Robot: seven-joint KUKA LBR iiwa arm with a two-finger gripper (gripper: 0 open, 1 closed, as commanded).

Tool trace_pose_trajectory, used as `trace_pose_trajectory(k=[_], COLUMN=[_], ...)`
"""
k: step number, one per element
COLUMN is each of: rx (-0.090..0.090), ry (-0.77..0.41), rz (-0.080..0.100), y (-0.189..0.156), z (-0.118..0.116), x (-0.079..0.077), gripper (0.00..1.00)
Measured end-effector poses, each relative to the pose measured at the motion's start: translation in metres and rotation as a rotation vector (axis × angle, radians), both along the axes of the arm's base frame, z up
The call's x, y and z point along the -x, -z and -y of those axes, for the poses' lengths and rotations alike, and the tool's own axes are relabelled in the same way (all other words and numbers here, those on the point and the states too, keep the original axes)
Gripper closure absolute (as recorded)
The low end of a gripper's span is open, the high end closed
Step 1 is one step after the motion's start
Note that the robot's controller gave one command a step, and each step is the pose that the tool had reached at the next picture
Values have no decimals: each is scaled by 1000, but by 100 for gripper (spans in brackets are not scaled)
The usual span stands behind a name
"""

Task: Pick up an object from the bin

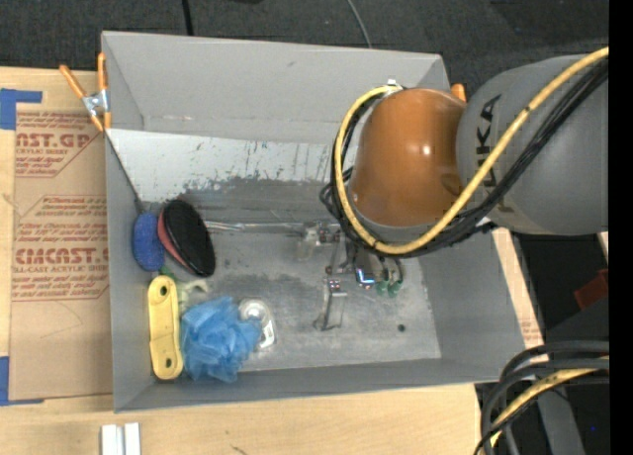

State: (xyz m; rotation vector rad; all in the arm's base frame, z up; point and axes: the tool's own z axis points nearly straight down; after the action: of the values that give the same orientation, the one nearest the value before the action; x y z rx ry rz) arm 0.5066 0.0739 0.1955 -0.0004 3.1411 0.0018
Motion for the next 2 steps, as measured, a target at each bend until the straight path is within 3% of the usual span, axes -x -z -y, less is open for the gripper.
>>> trace_pose_trajectory(k=[1,2], rx=[0,-2], ry=[-129,-189], rz=[0,0], y=[50,51], z=[-32,-93], x=[3,23], gripper=[0,0])
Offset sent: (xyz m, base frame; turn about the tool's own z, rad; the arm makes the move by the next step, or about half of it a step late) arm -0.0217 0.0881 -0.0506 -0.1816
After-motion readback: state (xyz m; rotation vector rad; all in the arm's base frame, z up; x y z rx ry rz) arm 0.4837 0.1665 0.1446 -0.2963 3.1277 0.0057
